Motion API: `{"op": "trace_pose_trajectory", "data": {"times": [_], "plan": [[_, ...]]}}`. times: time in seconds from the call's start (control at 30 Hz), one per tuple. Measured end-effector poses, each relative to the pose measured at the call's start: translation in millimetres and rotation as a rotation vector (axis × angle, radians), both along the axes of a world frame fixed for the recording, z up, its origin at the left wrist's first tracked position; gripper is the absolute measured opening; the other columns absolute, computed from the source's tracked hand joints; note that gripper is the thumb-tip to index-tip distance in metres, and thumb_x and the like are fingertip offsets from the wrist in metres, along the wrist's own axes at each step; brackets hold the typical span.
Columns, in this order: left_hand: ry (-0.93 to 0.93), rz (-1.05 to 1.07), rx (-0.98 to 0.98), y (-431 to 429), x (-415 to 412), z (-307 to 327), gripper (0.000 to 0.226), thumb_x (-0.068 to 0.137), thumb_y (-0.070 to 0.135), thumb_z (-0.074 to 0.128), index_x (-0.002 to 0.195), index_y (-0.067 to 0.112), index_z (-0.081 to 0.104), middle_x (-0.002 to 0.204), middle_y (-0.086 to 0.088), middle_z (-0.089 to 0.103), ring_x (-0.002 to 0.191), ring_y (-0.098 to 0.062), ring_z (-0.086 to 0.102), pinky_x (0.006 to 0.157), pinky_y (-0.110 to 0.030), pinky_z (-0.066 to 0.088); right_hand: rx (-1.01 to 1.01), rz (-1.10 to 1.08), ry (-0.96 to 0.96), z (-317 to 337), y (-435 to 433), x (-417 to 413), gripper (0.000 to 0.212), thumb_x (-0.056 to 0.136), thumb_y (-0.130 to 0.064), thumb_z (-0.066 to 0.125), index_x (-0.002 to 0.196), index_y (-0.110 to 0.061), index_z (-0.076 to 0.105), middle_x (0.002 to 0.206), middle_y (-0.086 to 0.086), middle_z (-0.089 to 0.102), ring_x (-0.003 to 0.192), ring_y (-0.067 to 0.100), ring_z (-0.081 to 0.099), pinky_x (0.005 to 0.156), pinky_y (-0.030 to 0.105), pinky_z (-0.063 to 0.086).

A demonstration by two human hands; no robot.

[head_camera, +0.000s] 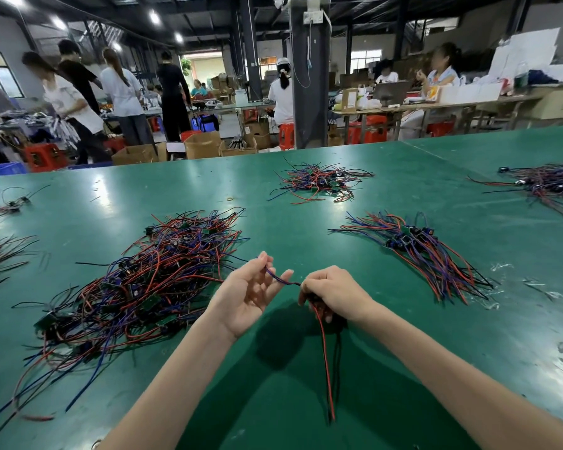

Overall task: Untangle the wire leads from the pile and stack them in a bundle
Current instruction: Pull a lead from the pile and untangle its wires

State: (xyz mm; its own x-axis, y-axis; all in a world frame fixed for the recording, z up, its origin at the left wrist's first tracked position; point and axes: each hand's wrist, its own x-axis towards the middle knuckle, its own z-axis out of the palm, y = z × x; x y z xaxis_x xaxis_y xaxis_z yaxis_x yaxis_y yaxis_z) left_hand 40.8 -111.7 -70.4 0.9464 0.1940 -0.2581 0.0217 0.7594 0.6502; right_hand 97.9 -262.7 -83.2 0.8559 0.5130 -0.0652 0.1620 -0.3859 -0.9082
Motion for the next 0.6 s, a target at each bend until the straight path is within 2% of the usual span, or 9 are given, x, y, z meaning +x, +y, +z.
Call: {"op": "trace_pose_trajectory", "data": {"times": [0.13, 0.23, 0.3, 0.4, 0.5, 0.6], "plan": [[-0.023, -0.009, 0.025, -7.4, 1.5, -0.7, 0.018, 0.093, 0.011, 0.054, 0.077, 0.001, 0.055, 0.053, -0.004, 0.055, 0.048, -0.009, 0.059, 0.053, -0.027, 0.057, -0.008, 0.001, -0.024, -2.1, -1.1, 0.6, 0.026, 0.079, -0.004, 0.049, 0.060, -0.009, 0.066, 0.041, -0.001, 0.052, 0.034, 0.013, 0.050, 0.034, 0.019, 0.039], [-0.109, 0.160, 0.054, 7.7, 3.3, 4.3, 0.020, 0.094, 0.009, 0.051, 0.075, 0.004, 0.050, 0.058, -0.006, 0.055, 0.052, -0.012, 0.059, 0.051, -0.028, 0.057, 0.024, 0.013, -0.007, -0.2, -1.8, -1.9, 0.026, 0.079, -0.003, 0.049, 0.058, -0.008, 0.064, 0.043, 0.003, 0.053, 0.034, 0.014, 0.050, 0.036, 0.018, 0.038], [-0.161, 0.298, 0.171, 19.4, 4.5, 4.1, 0.021, 0.094, 0.008, 0.051, 0.074, 0.006, 0.047, 0.068, -0.007, 0.051, 0.060, -0.015, 0.057, 0.051, -0.025, 0.056, 0.073, 0.039, 0.000, 3.1, -0.6, -6.8, 0.027, 0.079, -0.002, 0.049, 0.057, -0.008, 0.063, 0.045, 0.004, 0.053, 0.037, 0.017, 0.050, 0.039, 0.019, 0.039], [-0.198, 0.508, 0.555, 29.1, 7.6, -2.8, 0.023, 0.095, 0.008, 0.052, 0.073, 0.007, 0.045, 0.070, -0.005, 0.042, 0.058, -0.010, 0.051, 0.061, -0.029, 0.059, 0.138, 0.129, -0.043, 7.1, 4.7, -20.8, 0.029, 0.080, -0.001, 0.050, 0.057, -0.011, 0.064, 0.046, 0.002, 0.053, 0.039, 0.016, 0.051, 0.042, 0.020, 0.040], [-0.196, 0.619, 0.982, 34.6, 9.1, -12.0, 0.026, 0.095, 0.010, 0.054, 0.071, 0.008, 0.043, 0.069, -0.004, 0.040, 0.058, -0.014, 0.050, 0.059, -0.029, 0.059, 0.215, 0.192, -0.107, 7.7, 9.2, -33.4, 0.027, 0.082, -0.001, 0.054, 0.059, -0.012, 0.065, 0.047, 0.000, 0.053, 0.043, 0.015, 0.050, 0.046, 0.023, 0.043], [-0.277, 0.684, 1.617, 34.7, 8.3, -23.3, 0.023, 0.093, 0.008, 0.059, 0.073, 0.006, 0.046, 0.070, 0.000, 0.043, 0.060, -0.024, 0.046, 0.055, -0.033, 0.048, 0.233, 0.228, -0.174, 7.1, 8.2, -37.9, 0.026, 0.083, -0.001, 0.054, 0.061, -0.011, 0.065, 0.048, 0.003, 0.053, 0.043, 0.013, 0.049, 0.048, 0.022, 0.042]]}}
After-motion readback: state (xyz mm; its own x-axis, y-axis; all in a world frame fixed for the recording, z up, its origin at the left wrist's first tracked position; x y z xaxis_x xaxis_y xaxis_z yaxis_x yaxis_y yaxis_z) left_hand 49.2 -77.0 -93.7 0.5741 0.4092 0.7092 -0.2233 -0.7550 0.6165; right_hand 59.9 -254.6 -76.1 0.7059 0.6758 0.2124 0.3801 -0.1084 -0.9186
